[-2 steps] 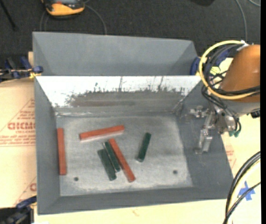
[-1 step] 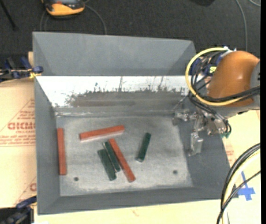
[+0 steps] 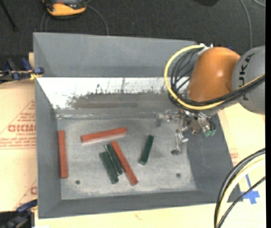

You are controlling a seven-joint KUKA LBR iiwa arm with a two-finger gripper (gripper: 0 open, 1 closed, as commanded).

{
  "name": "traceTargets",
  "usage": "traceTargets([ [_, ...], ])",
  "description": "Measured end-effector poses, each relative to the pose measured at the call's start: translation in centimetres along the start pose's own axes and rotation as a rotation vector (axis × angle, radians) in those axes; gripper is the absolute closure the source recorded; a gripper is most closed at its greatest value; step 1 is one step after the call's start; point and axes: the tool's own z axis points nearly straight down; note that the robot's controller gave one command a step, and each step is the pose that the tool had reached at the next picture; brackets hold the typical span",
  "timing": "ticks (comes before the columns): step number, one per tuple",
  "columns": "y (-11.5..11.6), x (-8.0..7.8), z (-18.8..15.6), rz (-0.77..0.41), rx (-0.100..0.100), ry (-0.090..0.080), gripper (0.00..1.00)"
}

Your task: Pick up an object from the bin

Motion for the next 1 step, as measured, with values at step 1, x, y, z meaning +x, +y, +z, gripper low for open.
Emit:
traceTargets([
  [1, 3.05, -1.58, -2.5, -0.087, 0.004, -0.009, 0.0],
])
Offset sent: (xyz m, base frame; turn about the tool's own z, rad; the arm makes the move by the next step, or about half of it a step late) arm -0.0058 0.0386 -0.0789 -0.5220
